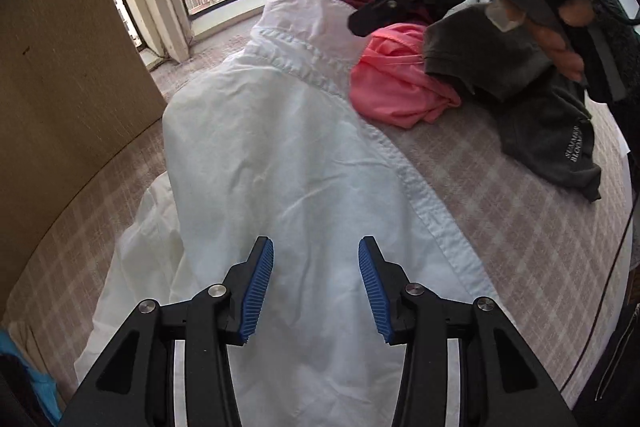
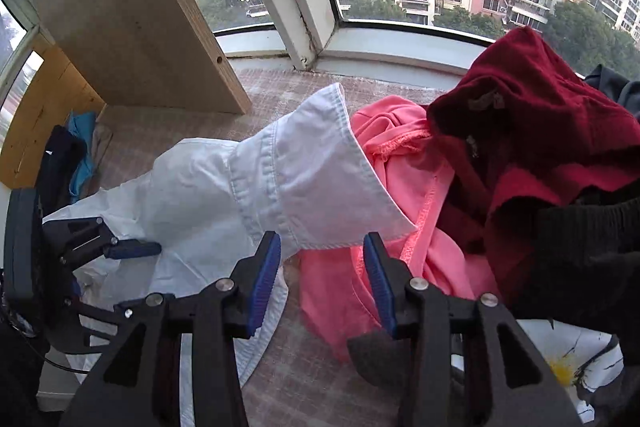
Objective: Fold clothes
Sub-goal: 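Move the open right gripper to the raised white collar, then move the left gripper to the white sleeve cuff and close on it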
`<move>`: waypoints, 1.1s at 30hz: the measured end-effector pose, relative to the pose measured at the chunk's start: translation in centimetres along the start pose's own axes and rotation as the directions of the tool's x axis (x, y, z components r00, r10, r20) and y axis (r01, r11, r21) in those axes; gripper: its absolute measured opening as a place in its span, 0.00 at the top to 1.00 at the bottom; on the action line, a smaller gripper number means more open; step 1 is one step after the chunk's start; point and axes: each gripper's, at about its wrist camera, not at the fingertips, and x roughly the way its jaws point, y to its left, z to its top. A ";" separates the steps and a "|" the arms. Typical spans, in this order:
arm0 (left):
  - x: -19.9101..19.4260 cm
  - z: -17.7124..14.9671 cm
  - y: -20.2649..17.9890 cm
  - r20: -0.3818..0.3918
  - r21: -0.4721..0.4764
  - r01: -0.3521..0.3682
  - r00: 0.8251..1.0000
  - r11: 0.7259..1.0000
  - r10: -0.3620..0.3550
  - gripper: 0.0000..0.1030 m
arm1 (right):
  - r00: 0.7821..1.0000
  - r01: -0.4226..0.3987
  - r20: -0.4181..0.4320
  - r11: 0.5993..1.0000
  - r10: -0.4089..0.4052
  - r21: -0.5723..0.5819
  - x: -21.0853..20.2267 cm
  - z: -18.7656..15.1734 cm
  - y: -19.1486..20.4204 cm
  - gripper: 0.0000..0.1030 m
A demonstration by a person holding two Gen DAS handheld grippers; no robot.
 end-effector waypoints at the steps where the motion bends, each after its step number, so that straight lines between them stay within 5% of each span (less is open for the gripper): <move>1: 0.8 -0.1 0.8 -0.027 -0.018 -0.035 0.999 0.999 0.034 0.59 | 1.000 -0.022 -0.005 0.999 0.022 0.023 0.2 -0.1 -0.5 0.58; 7: -1.7 -0.5 2.5 0.029 -0.082 -0.019 0.999 0.996 0.021 0.60 | 0.996 -0.085 -0.003 0.994 0.085 0.068 0.4 -1.1 -1.2 0.58; 11: -5.9 -1.5 2.7 0.102 -0.083 -0.005 0.995 0.997 0.014 0.58 | 0.984 -0.177 0.030 0.984 0.178 -0.023 0.0 -2.4 2.5 0.58; 15: -9.8 -5.0 4.9 0.093 -0.148 -0.077 0.991 0.986 0.091 0.58 | 0.973 -0.231 -0.024 0.968 0.230 -0.097 2.8 -2.7 6.2 0.58; 18: -11.7 -9.7 7.7 0.031 -0.231 -0.171 0.983 0.958 0.183 0.58 | 0.978 -0.193 -0.107 0.966 0.177 -0.171 5.7 -2.9 8.2 0.58; 21: -13.4 -15.0 10.1 -0.061 -0.289 -0.284 0.958 0.914 0.279 0.58 | 0.993 -0.068 -0.110 0.973 0.044 -0.222 6.0 -3.0 8.5 0.61; 25: -17.0 -21.5 12.2 -0.126 -0.379 -0.369 0.929 0.849 0.348 0.58 | 0.993 -0.103 -0.076 0.984 0.093 -0.146 3.3 -2.8 8.1 0.61; 33: -21.6 -29.1 12.3 -0.174 -0.403 -0.450 0.893 0.797 0.416 0.57 | 0.982 -0.146 -0.149 0.960 0.112 -0.238 0.1 -9.9 13.9 0.60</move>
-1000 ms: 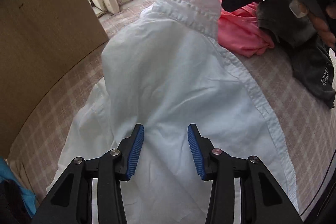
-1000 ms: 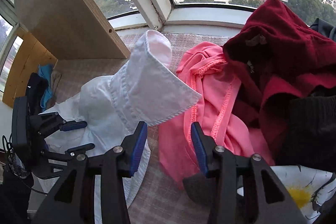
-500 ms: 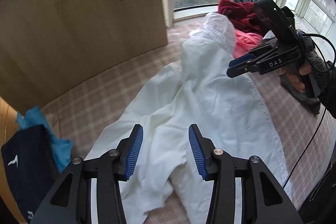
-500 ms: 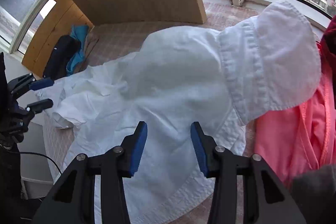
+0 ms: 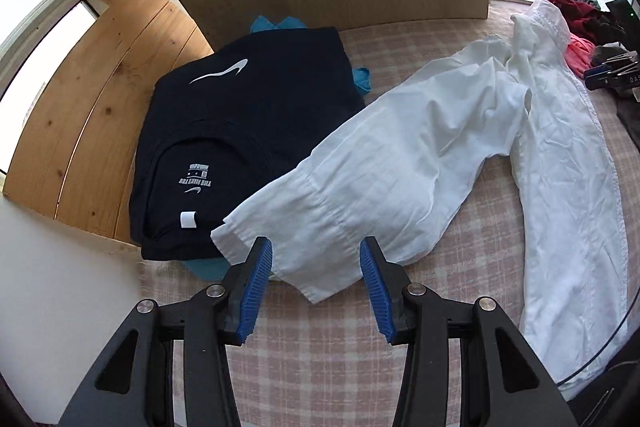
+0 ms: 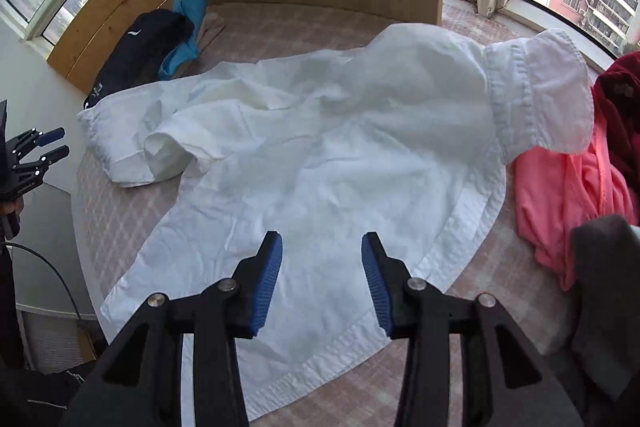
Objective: Fold clothes
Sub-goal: 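Move the left gripper to the white sleeve cuff and close on it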
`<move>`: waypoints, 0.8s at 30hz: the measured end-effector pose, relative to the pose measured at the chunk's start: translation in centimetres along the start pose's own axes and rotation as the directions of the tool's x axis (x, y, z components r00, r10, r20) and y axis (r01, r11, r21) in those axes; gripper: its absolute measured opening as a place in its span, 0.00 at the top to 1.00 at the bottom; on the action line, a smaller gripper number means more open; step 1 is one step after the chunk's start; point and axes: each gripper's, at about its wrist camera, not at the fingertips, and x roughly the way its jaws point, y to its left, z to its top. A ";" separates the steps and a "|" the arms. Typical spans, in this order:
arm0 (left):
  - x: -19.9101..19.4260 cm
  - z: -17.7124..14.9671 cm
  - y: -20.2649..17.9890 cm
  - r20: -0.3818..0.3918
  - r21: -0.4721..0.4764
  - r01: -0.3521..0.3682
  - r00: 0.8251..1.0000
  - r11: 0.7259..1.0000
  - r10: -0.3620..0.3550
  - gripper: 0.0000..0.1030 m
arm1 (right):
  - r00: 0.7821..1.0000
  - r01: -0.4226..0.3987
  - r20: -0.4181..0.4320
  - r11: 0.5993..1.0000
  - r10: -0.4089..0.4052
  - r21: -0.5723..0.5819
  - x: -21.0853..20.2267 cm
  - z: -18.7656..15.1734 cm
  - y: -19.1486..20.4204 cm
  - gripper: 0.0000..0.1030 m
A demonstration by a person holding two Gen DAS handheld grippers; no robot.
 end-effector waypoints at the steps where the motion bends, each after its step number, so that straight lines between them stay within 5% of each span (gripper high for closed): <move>1: -0.3 -0.6 0.5 0.000 0.005 -0.008 1.000 1.000 0.008 0.57 | 1.000 0.003 -0.019 1.000 -0.003 0.000 0.5 -0.8 0.8 0.60; 8: 1.2 0.6 2.3 0.000 0.223 0.030 1.000 0.974 -0.031 0.51 | 0.996 0.010 -0.093 0.998 -0.004 0.061 2.8 -5.6 4.8 0.60; 15: 3.8 1.8 4.2 -0.040 0.430 0.142 0.990 0.892 -0.138 0.52 | 0.995 0.059 -0.092 0.974 -0.040 0.220 3.6 -7.0 6.9 0.60; 21: 5.2 1.9 5.1 -0.100 0.512 0.292 0.954 0.808 -0.282 0.82 | 0.992 0.119 -0.084 0.951 -0.099 0.286 4.1 -5.8 9.5 0.60; 24: 5.3 1.9 5.4 -0.106 0.546 0.319 0.943 0.774 -0.314 0.89 | 0.989 0.142 -0.085 0.945 -0.122 0.296 4.4 -5.0 10.8 0.60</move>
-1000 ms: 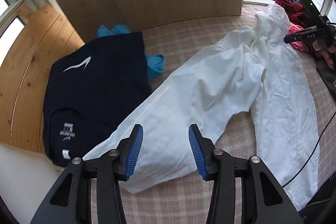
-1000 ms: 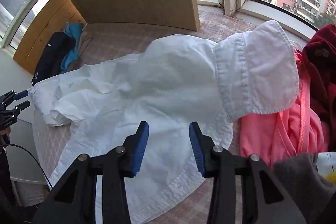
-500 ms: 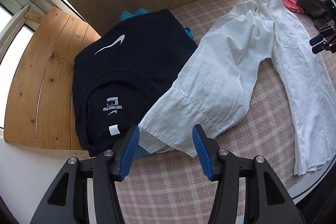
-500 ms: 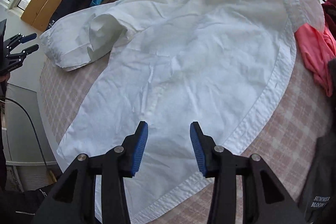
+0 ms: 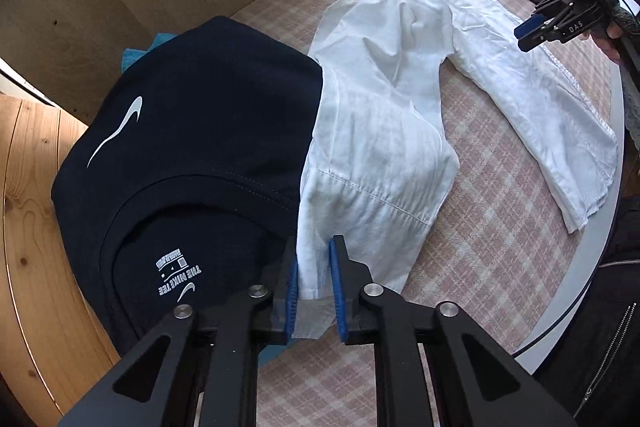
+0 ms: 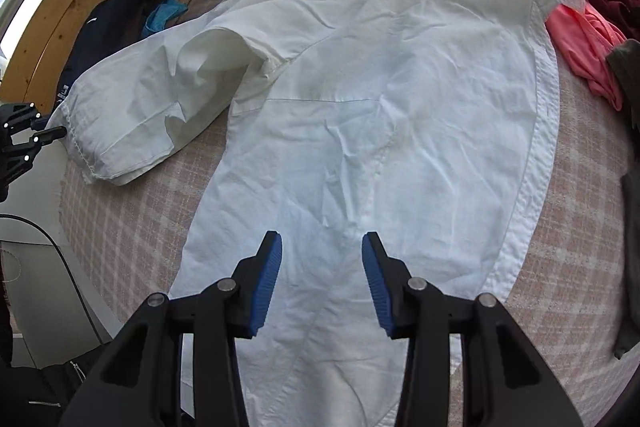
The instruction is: Fold clothes
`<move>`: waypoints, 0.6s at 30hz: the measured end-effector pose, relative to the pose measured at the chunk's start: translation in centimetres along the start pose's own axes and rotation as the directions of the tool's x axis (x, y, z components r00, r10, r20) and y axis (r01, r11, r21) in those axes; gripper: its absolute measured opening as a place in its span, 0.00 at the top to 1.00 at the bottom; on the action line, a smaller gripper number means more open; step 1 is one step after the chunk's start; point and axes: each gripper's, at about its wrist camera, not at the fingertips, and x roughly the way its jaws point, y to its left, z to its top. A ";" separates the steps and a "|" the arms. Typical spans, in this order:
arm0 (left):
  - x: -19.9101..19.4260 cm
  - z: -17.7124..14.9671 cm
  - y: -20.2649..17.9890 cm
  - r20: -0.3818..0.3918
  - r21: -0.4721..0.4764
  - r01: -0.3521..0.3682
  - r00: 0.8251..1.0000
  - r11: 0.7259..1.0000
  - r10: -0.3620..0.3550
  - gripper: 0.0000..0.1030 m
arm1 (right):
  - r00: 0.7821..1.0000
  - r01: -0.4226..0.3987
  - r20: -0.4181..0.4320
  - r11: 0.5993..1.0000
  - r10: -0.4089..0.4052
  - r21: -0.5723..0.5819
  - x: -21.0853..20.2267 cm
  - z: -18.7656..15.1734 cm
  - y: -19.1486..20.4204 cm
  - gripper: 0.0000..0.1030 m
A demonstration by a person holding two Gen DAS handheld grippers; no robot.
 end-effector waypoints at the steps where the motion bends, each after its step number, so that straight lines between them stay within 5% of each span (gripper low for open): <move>1: -0.1 0.0 0.0 0.004 0.017 0.004 1.000 1.000 -0.004 0.89 | 1.000 0.009 0.002 1.000 -0.009 0.000 -0.1 0.2 0.4 0.60; 7: -2.4 0.1 1.0 0.085 0.047 0.047 0.995 0.998 -0.051 0.92 | 0.994 0.076 0.074 0.997 -0.076 0.011 -1.4 3.9 0.4 0.60; 14: -4.6 0.4 3.8 0.153 -0.017 0.094 0.984 0.995 -0.090 0.99 | 0.986 0.085 0.131 0.983 -0.107 0.163 -0.4 10.8 -5.4 0.60; 18: -5.2 0.8 5.1 0.168 -0.054 0.116 0.980 0.992 -0.106 1.00 | 0.990 0.018 0.136 0.979 -0.047 0.204 0.6 13.2 -6.9 0.60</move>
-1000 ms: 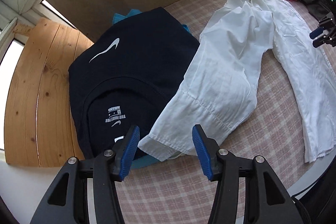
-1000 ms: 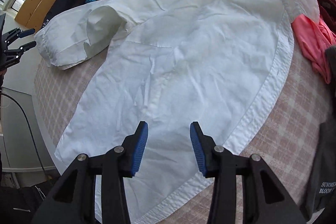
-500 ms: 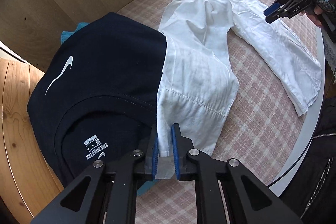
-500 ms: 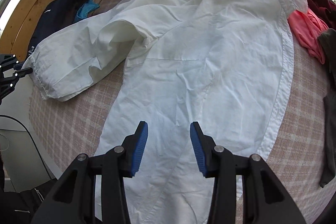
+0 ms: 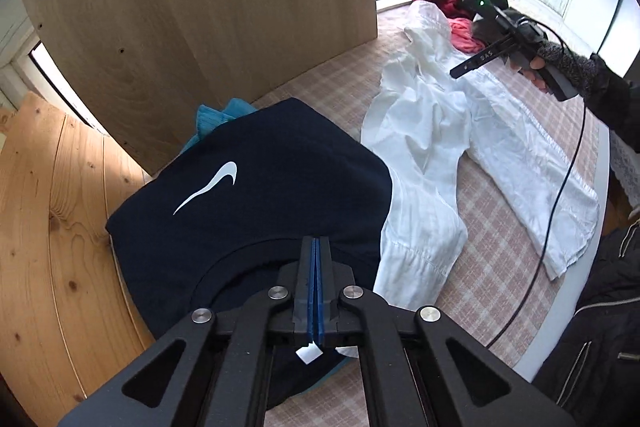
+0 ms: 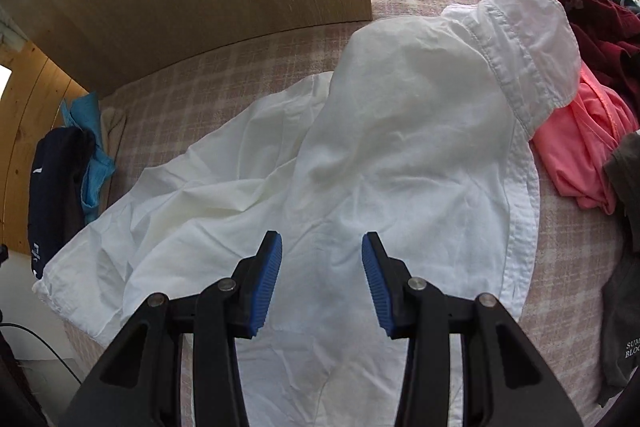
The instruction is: Fold clothes
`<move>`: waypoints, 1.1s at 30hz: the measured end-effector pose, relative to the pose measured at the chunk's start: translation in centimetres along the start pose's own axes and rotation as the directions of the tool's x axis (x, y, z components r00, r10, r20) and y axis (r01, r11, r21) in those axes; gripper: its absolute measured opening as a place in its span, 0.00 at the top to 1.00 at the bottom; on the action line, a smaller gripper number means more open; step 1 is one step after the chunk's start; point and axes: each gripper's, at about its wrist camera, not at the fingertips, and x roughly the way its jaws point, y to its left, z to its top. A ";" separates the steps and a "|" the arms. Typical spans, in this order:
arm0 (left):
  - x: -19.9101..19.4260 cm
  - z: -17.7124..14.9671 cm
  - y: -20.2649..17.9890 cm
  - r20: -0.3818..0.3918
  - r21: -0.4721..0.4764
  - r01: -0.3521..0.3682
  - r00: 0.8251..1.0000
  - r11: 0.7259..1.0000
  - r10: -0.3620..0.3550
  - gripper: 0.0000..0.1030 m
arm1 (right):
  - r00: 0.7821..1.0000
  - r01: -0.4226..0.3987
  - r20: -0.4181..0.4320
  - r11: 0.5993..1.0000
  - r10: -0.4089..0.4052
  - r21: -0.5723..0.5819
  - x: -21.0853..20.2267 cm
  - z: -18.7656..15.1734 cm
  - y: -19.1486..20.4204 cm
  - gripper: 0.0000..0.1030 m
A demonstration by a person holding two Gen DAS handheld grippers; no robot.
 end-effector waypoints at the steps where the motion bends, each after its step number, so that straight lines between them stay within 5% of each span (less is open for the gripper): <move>1: -0.2 0.1 0.3 0.004 -0.010 0.004 1.000 1.000 -0.004 0.99 | 1.000 -0.021 0.002 1.000 0.021 0.014 0.1 0.4 -0.3 0.60; 5: 0.9 0.9 -0.8 -0.017 0.006 0.012 1.000 1.000 -0.012 0.71 | 0.998 0.016 -0.056 1.000 -0.017 -0.017 1.0 0.5 -0.9 0.60; 9: 3.5 4.4 -3.1 -0.047 0.079 0.033 0.998 0.996 -0.029 0.72 | 0.994 0.001 -0.108 0.999 -0.006 -0.043 1.3 0.0 -1.6 0.60; 15: 10.1 13.5 -6.4 -0.108 0.254 0.133 0.988 0.958 -0.109 0.63 | 0.999 -0.048 -0.012 0.997 0.047 -0.067 -2.7 2.4 -2.5 0.60; 20: 17.8 19.0 -7.7 -0.223 0.287 0.266 0.953 0.920 -0.206 0.63 | 0.994 -0.105 0.011 0.991 0.106 -0.087 -3.7 6.0 -3.3 0.59; 25: 22.7 19.1 -8.0 -0.327 0.297 0.323 0.919 0.898 -0.222 0.66 | 0.992 -0.122 -0.030 0.984 0.119 -0.127 -1.9 7.8 -3.2 0.58; 27: 23.2 18.8 -7.6 -0.332 0.277 0.347 0.910 0.896 -0.250 0.74 | 0.996 -0.090 -0.033 0.987 0.087 -0.132 -1.5 7.9 -3.9 0.58; 33: 21.4 18.3 -7.5 -0.273 0.291 0.350 0.922 0.890 -0.273 0.97 | 0.993 -0.043 -0.117 0.993 0.030 -0.113 0.8 7.0 -7.2 0.58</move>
